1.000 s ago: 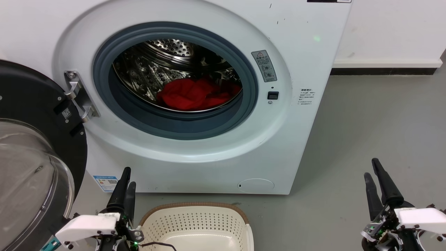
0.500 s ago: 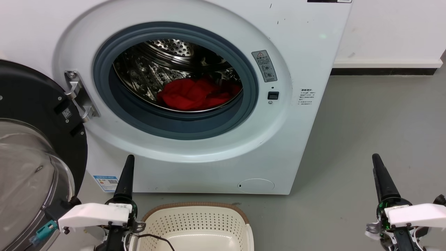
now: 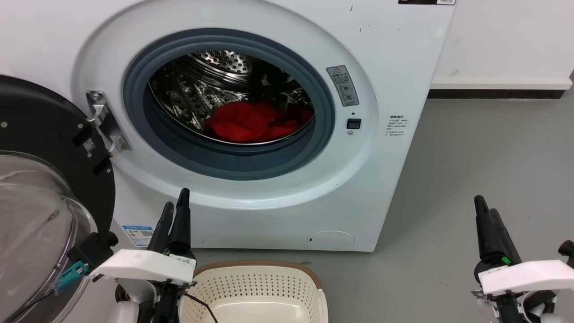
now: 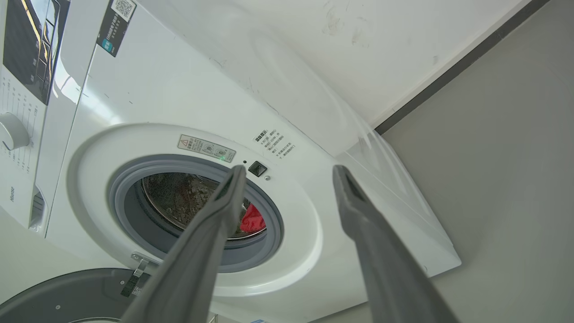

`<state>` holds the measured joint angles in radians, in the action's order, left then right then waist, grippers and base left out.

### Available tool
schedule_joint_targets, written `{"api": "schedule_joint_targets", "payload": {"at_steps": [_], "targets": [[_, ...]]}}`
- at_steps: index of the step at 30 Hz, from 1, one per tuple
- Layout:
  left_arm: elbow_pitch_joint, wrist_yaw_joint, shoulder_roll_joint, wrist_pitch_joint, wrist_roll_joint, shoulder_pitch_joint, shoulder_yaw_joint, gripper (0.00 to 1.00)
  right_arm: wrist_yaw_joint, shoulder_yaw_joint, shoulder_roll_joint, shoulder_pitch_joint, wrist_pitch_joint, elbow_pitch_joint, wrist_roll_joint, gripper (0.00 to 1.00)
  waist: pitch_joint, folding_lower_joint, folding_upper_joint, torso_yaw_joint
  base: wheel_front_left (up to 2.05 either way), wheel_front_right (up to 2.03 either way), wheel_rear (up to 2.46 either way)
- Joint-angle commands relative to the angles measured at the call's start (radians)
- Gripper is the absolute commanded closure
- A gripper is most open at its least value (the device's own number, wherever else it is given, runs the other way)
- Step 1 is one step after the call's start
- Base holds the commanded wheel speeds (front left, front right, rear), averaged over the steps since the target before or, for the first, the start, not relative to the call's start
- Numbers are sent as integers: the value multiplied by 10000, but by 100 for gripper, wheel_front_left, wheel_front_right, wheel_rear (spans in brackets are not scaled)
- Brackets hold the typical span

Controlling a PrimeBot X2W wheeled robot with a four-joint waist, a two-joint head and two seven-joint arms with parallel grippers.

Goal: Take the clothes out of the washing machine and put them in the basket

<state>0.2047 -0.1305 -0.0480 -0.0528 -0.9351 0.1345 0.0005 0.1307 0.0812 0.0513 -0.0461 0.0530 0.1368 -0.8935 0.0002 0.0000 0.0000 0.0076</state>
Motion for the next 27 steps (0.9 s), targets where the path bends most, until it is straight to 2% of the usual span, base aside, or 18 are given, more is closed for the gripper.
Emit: {"api": "schedule_joint_targets", "payload": {"at_steps": [1, 12, 27], "targets": [[-177, -1, -45, -93, 379, 335, -69, 0, 1, -14, -2, -61, 90, -199, 381, 0, -2, 0, 0, 5, 0, 0, 0], [-186, 78, -169, -452, 2255, 481, -366, 0, 1, -16, -4, 5, 268, -279, 2232, 0, -11, 0, 0, 17, 0, 0, 0], [56, 314, -335, -888, 4199, 633, -789, 0, 1, 59, -7, 124, 393, -328, 4238, 0, -43, 0, 0, 118, 0, 0, 0]]}}
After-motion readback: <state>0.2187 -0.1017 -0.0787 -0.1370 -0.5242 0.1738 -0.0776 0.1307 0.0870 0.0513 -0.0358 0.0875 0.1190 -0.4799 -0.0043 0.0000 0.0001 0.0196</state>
